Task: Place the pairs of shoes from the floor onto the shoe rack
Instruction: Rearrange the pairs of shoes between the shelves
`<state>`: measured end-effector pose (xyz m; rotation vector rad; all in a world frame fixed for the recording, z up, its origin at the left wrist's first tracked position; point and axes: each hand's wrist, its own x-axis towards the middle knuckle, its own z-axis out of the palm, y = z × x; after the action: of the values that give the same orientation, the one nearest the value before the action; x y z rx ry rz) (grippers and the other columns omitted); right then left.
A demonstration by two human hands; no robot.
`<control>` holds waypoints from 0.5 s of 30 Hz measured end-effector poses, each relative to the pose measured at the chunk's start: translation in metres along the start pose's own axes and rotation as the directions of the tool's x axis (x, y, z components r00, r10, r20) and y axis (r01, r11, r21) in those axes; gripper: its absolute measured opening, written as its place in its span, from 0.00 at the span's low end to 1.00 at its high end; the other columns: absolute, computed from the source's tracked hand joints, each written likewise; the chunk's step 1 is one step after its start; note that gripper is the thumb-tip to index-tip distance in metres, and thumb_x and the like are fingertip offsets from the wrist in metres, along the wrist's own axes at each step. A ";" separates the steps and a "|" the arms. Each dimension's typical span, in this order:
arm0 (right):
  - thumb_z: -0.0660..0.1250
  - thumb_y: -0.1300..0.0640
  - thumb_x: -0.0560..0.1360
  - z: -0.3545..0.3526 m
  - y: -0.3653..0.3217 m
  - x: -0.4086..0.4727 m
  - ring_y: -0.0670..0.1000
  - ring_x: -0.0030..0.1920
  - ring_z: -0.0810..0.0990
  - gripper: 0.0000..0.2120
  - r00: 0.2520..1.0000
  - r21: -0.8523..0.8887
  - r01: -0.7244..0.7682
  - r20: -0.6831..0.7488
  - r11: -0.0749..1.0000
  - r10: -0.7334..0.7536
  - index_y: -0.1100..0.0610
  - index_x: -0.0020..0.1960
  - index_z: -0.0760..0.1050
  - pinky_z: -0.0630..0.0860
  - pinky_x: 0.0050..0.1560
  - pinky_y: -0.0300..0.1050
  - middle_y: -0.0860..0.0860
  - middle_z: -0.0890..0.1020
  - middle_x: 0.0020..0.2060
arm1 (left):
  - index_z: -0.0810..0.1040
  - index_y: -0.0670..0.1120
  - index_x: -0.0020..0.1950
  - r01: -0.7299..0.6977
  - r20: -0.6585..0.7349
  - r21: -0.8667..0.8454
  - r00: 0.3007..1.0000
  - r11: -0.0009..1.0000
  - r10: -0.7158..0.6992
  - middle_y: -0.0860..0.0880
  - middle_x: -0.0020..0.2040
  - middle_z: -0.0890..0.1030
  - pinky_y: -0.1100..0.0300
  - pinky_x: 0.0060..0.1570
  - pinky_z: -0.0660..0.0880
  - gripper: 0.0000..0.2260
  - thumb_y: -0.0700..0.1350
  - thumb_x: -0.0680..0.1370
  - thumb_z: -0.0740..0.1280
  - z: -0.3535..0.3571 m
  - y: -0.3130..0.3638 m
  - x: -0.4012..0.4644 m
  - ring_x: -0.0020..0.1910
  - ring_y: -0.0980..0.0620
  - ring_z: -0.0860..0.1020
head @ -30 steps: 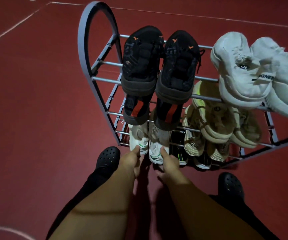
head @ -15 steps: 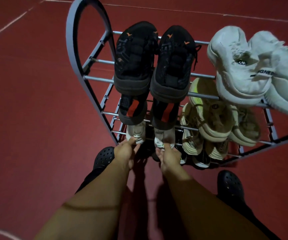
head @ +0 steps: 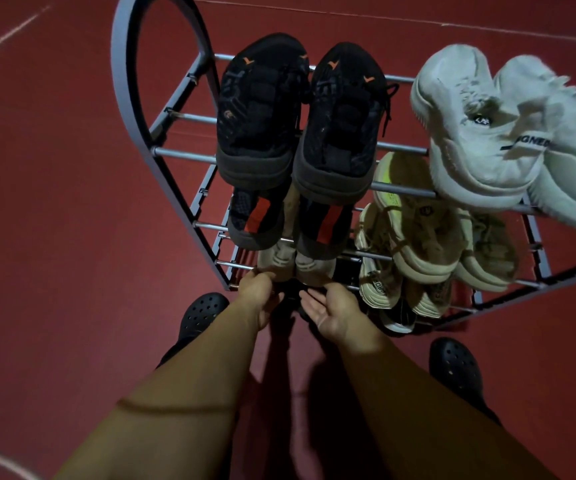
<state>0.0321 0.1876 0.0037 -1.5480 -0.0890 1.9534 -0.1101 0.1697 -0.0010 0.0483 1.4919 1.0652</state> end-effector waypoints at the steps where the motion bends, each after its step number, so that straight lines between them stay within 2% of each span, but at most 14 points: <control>1: 0.63 0.58 0.81 0.000 0.001 -0.001 0.55 0.49 0.82 0.13 1.000 -0.022 0.009 -0.006 1.000 -0.009 0.59 0.64 0.73 0.79 0.46 0.47 0.58 0.79 0.59 | 0.77 0.45 0.64 -0.016 0.002 0.056 1.000 0.998 0.016 0.48 0.46 0.82 0.58 0.37 0.78 0.14 0.38 0.79 0.64 -0.001 0.000 -0.003 0.40 0.53 0.79; 3: 0.63 0.57 0.81 -0.002 0.003 0.000 0.54 0.48 0.83 0.16 0.998 -0.113 0.046 -0.033 0.993 -0.050 0.59 0.68 0.71 0.79 0.42 0.45 0.56 0.79 0.60 | 0.78 0.47 0.63 -0.054 0.008 0.163 0.999 0.985 0.053 0.48 0.49 0.84 0.56 0.41 0.79 0.13 0.40 0.80 0.63 -0.006 0.001 -0.007 0.42 0.52 0.79; 5: 0.61 0.57 0.81 -0.007 0.006 -0.001 0.53 0.48 0.82 0.18 0.993 -0.230 0.088 -0.055 0.969 -0.104 0.60 0.70 0.69 0.80 0.43 0.45 0.56 0.79 0.61 | 0.79 0.46 0.61 -0.095 0.016 0.265 0.995 0.960 0.094 0.47 0.53 0.84 0.56 0.41 0.79 0.11 0.40 0.80 0.63 -0.011 0.005 -0.012 0.45 0.50 0.80; 7: 0.61 0.57 0.82 -0.015 0.006 -0.006 0.55 0.50 0.82 0.17 0.989 -0.329 0.119 -0.048 0.937 -0.143 0.61 0.69 0.68 0.79 0.48 0.47 0.56 0.78 0.60 | 0.79 0.44 0.55 -0.130 0.010 0.390 0.990 0.912 0.137 0.46 0.47 0.81 0.56 0.41 0.76 0.07 0.38 0.81 0.62 -0.016 0.009 -0.018 0.40 0.50 0.77; 9: 0.61 0.55 0.82 -0.024 0.005 -0.013 0.54 0.49 0.82 0.17 0.986 -0.431 0.146 -0.008 0.890 -0.166 0.61 0.68 0.70 0.78 0.47 0.46 0.56 0.78 0.59 | 0.77 0.45 0.46 -0.137 0.026 0.540 0.989 0.831 0.146 0.45 0.42 0.77 0.54 0.44 0.74 0.06 0.38 0.80 0.62 -0.021 0.016 -0.024 0.40 0.48 0.75; 11: 0.62 0.54 0.82 -0.033 0.004 -0.017 0.51 0.45 0.83 0.17 0.978 -0.559 0.184 0.022 0.809 -0.208 0.59 0.69 0.71 0.77 0.41 0.43 0.55 0.80 0.58 | 0.76 0.48 0.42 -0.145 0.097 0.673 0.989 0.725 0.108 0.46 0.44 0.77 0.54 0.44 0.74 0.08 0.40 0.80 0.63 -0.027 0.024 -0.032 0.45 0.46 0.75; 13: 0.64 0.54 0.81 -0.043 0.002 -0.022 0.50 0.40 0.82 0.19 0.965 -0.675 0.216 0.036 0.706 -0.260 0.58 0.70 0.70 0.76 0.37 0.43 0.55 0.82 0.55 | 0.77 0.48 0.42 -0.189 0.184 0.777 0.980 0.601 0.071 0.46 0.46 0.77 0.57 0.41 0.71 0.08 0.41 0.81 0.63 -0.034 0.034 -0.041 0.47 0.46 0.75; 15: 0.65 0.54 0.80 -0.052 0.001 -0.026 0.50 0.37 0.80 0.19 0.946 -0.791 0.244 0.067 0.561 -0.318 0.59 0.69 0.71 0.78 0.39 0.47 0.57 0.83 0.53 | 0.77 0.47 0.44 -0.246 0.249 0.833 0.967 0.495 0.062 0.46 0.46 0.78 0.60 0.38 0.70 0.07 0.41 0.82 0.63 -0.043 0.045 -0.046 0.46 0.47 0.77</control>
<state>0.0814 0.1567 0.0093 -1.9777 -1.2632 1.6320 -0.1565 0.1438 0.0553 1.0007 1.7279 0.3095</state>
